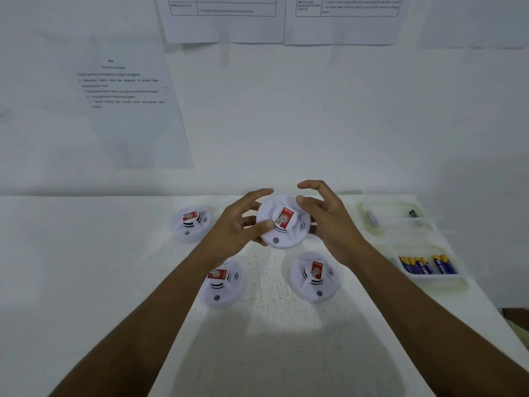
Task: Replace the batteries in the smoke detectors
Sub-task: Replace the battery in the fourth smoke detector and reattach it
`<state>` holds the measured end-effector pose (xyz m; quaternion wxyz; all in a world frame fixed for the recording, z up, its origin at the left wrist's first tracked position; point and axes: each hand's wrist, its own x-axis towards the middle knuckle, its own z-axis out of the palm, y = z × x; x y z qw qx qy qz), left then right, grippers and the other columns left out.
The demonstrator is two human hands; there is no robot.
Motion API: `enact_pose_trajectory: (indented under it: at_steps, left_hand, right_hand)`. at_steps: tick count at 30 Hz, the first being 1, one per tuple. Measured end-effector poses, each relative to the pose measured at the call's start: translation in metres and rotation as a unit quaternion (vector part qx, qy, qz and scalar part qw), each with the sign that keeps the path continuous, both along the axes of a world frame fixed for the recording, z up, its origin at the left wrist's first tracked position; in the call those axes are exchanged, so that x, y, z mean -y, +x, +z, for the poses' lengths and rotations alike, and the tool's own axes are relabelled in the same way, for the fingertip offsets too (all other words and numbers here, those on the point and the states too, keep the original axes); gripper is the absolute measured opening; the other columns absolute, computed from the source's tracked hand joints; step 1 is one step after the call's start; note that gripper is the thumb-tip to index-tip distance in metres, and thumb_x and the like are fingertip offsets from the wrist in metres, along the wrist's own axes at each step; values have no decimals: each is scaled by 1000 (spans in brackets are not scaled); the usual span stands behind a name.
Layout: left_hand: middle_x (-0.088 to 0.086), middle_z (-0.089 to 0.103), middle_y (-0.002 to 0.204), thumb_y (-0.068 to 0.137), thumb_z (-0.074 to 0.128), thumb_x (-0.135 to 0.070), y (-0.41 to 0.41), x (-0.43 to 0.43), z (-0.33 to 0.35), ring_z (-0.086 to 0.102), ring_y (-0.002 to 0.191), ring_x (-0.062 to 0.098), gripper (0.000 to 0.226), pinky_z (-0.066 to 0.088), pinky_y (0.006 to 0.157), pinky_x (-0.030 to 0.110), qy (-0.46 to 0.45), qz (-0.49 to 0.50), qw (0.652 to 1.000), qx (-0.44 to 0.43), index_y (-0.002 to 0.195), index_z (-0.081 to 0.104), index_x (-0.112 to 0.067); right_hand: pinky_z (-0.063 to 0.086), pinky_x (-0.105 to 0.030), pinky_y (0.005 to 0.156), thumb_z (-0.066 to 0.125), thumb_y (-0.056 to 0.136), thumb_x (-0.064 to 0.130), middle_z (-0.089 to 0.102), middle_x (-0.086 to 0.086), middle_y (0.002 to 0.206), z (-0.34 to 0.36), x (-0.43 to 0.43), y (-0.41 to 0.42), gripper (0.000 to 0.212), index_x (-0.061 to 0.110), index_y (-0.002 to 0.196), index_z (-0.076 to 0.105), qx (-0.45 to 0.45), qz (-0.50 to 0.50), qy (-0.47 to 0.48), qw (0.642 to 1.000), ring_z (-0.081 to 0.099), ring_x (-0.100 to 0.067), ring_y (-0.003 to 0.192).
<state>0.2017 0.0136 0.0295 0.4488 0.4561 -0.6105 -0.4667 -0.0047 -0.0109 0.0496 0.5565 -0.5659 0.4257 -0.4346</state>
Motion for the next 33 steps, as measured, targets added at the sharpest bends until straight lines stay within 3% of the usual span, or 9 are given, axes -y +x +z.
enact_pose_trajectory:
  at_steps: [5, 9, 14, 21, 25, 33]
  left_hand:
    - [3, 57, 132, 88, 67, -13, -5, -5, -13, 66, 109, 24, 50, 60, 75, 40, -8, 29, 998, -63, 135, 52, -24]
    - [5, 52, 138, 86, 69, -22, -6, -8, -19, 63, 114, 27, 53, 60, 80, 45, -14, 40, 998, -56, 136, 51, -26]
    - [5, 52, 137, 87, 69, -16, -7, -12, -19, 62, 114, 28, 50, 60, 80, 47, -37, 52, 997, -50, 133, 53, -25]
    - [3, 55, 132, 86, 69, -17, -5, -15, -16, 66, 107, 16, 46, 60, 73, 32, -62, 65, 995, -35, 126, 56, -35]
    - [0, 55, 132, 82, 69, -26, -5, -15, -17, 65, 108, 19, 46, 61, 75, 36, -62, 70, 995, -26, 125, 57, -37]
    - [1, 55, 131, 82, 69, -29, -5, -11, -19, 65, 108, 22, 44, 61, 74, 36, -60, 75, 995, -28, 123, 58, -40]
  right_hand:
    - [61, -48, 76, 71, 89, 12, 69, -4, 114, -15, -18, -2, 31, 21, 117, 62, 7, 15, -32, 999, 72, -25, 95]
    - [61, -39, 80, 81, 78, 14, 66, -1, 119, -28, -23, 2, 46, 23, 120, 63, -67, -38, -110, 991, 69, -17, 101]
    - [60, -28, 82, 84, 75, 15, 62, 5, 123, -31, -23, 9, 54, 24, 122, 60, -109, -59, -185, 975, 62, -16, 110]
    - [61, -32, 77, 84, 73, 19, 62, 2, 122, -34, -21, 16, 55, 27, 121, 57, -111, -55, -189, 974, 65, -19, 105]
    - [62, -41, 75, 79, 68, 38, 62, 3, 121, -34, -20, 16, 58, 31, 120, 56, -114, -52, -189, 974, 67, -22, 102]
    - [61, -45, 78, 77, 65, 47, 63, 0, 121, -37, -15, 16, 61, 30, 120, 56, -116, -49, -180, 976, 66, -24, 105]
